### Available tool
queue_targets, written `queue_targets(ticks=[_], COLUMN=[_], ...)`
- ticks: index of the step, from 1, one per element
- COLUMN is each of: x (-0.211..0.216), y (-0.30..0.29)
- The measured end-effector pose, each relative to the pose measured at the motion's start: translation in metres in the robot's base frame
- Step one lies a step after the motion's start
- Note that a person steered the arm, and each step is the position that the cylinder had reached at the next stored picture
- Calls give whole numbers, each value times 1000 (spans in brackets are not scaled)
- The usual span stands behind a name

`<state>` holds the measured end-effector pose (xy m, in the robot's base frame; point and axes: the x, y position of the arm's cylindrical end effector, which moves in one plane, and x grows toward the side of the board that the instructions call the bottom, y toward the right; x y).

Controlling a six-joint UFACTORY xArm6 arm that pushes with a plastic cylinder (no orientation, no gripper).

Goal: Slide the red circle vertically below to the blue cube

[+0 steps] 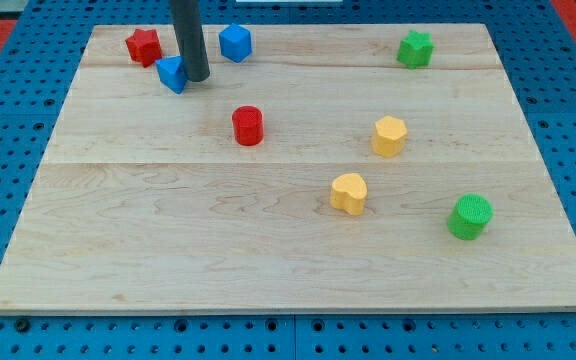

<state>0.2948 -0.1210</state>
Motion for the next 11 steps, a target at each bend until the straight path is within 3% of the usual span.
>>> queue_targets(ticks=[2, 3, 5, 6, 7, 9, 11], x=[60, 63, 50, 72, 98, 75, 81], y=[1, -5, 128, 151, 151, 35, 26])
